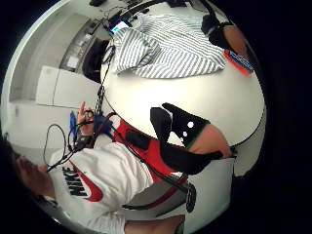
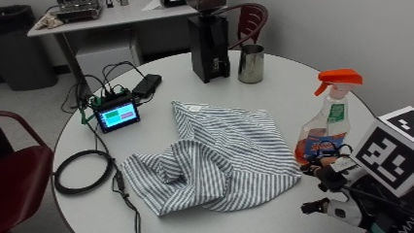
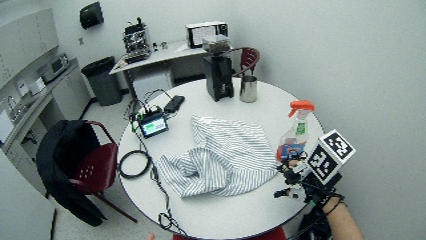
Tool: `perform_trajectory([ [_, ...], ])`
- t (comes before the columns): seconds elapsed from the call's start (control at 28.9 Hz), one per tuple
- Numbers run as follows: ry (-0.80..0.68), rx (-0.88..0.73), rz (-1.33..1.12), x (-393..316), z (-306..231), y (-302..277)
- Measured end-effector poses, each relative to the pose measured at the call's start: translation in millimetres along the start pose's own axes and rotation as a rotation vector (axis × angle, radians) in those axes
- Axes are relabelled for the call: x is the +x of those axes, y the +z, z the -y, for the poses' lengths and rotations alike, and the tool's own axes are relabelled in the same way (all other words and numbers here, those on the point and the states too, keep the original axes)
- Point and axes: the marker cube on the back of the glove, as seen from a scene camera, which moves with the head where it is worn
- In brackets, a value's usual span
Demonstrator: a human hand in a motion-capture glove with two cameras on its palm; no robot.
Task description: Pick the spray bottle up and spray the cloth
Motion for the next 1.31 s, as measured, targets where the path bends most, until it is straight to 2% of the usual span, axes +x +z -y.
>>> perform_trajectory([
  [1.31, -0.011, 0.016, 0.007, -4.0, -2.8, -7.2],
])
